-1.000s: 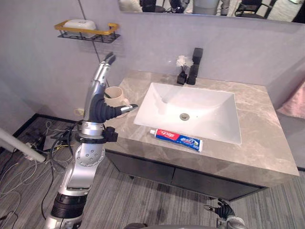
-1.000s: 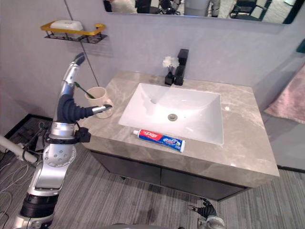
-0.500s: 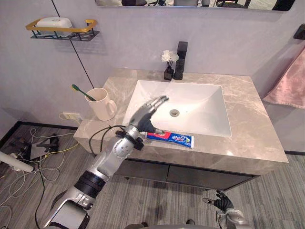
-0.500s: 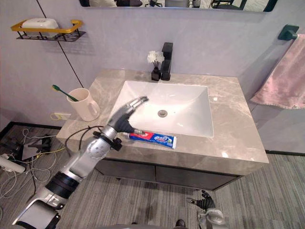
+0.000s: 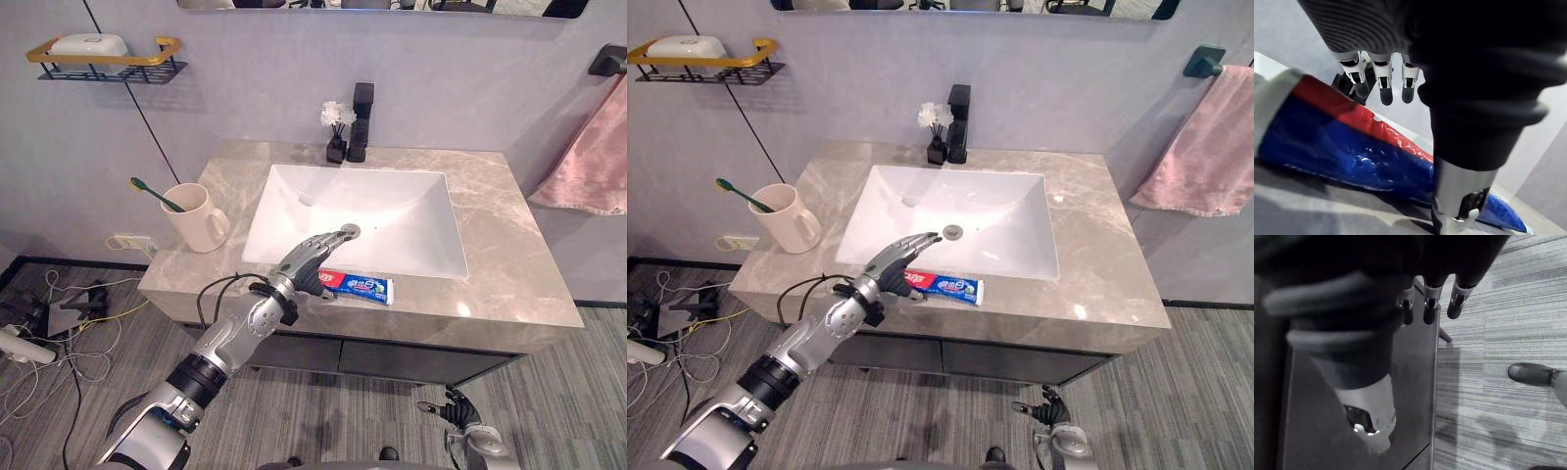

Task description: Organize washtable

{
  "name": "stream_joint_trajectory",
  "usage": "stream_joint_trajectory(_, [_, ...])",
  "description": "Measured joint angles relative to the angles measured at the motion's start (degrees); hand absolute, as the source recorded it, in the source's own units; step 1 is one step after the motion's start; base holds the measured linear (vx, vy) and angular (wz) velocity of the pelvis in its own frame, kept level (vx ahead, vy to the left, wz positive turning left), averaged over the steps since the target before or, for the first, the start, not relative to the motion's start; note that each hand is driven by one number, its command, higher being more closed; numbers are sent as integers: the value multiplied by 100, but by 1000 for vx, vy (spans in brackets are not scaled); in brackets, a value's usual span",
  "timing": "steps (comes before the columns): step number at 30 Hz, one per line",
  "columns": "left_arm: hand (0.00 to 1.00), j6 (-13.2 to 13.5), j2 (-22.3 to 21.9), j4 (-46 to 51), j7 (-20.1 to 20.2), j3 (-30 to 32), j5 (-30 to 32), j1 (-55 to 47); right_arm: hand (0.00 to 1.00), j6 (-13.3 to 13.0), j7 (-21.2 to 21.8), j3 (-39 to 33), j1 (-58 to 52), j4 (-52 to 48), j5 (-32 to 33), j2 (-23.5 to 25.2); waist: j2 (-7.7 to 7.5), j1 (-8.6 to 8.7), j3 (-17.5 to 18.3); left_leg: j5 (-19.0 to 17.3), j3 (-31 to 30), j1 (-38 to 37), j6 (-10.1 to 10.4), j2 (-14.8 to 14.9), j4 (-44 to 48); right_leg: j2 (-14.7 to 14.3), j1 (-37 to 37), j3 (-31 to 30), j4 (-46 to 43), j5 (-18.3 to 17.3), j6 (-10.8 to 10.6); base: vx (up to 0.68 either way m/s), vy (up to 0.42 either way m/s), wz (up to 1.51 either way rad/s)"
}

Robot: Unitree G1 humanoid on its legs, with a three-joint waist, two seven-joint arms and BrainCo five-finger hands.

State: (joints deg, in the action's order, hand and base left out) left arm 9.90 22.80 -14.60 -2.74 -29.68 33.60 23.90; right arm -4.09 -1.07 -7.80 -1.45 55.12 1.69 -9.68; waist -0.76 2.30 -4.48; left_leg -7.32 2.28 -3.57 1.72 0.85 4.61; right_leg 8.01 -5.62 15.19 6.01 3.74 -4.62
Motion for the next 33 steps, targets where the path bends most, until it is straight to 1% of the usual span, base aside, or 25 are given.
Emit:
stream_joint_trajectory(4, [0, -1, -15, -197, -26, -4, 98, 185, 0, -1, 1, 104, 11, -1, 0, -28, -37, 11, -27, 25, 5, -41, -33, -11, -63, 8, -11, 16, 1, 2, -4, -25, -9, 0])
stream_joint_trajectory(12, [0, -20, 43, -705, 65, -69, 233, 344, 0, 1, 2, 108, 97, 9, 0, -43, -19, 74, -62, 24, 59, -63, -33, -15, -76, 13, -2, -29, 2, 19, -30, -5, -2, -1])
stream_joint_trajectory(13, [100, -23, 68, -732, 100, -96, 241, 365, 0, 1, 3, 108, 121, 10, 0, -47, -17, 74, -69, 24, 73, -64, -33, -15, -77, 14, 3, -44, 2, 21, -33, -33, -7, -10])
stream_joint_trajectory(18, [100, -39, 137, -748, 268, -131, 257, 408, 0, 2, 8, 108, 224, 9, -3, -86, 16, 73, -125, 24, 127, -94, -33, -13, -96, 15, 10, -104, 3, 26, -41, -18, -3, -5])
stream_joint_trajectory(22, [100, 61, 191, -741, 311, -130, 225, 406, 0, 8, 11, 110, 237, 9, -4, -175, 53, 74, -166, 24, 168, -131, -33, -10, -128, 13, 10, -136, 2, 28, -44, -23, -10, -5])
stream_joint_trajectory(23, [100, 42, 187, -741, 294, -108, 187, 410, 0, 10, 12, 111, 258, 9, -4, -197, 51, 80, -168, 24, 185, -142, -33, -6, -145, 8, 16, -150, 2, 28, -44, -18, -9, -8])
stream_joint_trajectory(24, [100, 21, 189, -746, 283, -84, 187, 419, 0, 10, 12, 111, 285, 9, -4, -200, 48, 99, -170, 24, 198, -149, -33, -3, -154, 5, 21, -162, 2, 28, -44, -14, -10, -12])
stream_joint_trajectory(25, [100, -8, 208, -749, 285, 5, 184, 417, 0, 10, 11, 111, 361, 4, -4, -204, 52, 175, -177, 24, 230, -152, -33, 1, -171, 1, 44, -195, 2, 28, -44, -3, -8, -15])
stream_joint_trajectory(26, [100, -10, 221, -748, 285, 59, 174, 426, 0, 9, 10, 111, 394, -21, -4, -219, 62, 216, -188, 24, 263, -151, -33, 1, -188, -1, 50, -235, 1, 29, -47, 14, -4, -15])
stream_joint_trajectory(29, [100, -12, 227, -723, 283, 106, 49, 430, 0, 13, 11, 111, 393, -27, -5, -243, 78, 291, -215, 23, 265, -153, -34, 8, -200, -10, 48, -244, -12, 36, -57, 34, -4, -4])
stream_joint_trajectory(33, [100, -12, 238, -648, 286, 107, -45, 404, 0, 13, 10, 112, 400, -33, -5, -264, 96, 316, -258, 11, 245, -222, -47, 6, -202, -7, -12, -242, -23, 38, -58, 18, -9, -3])
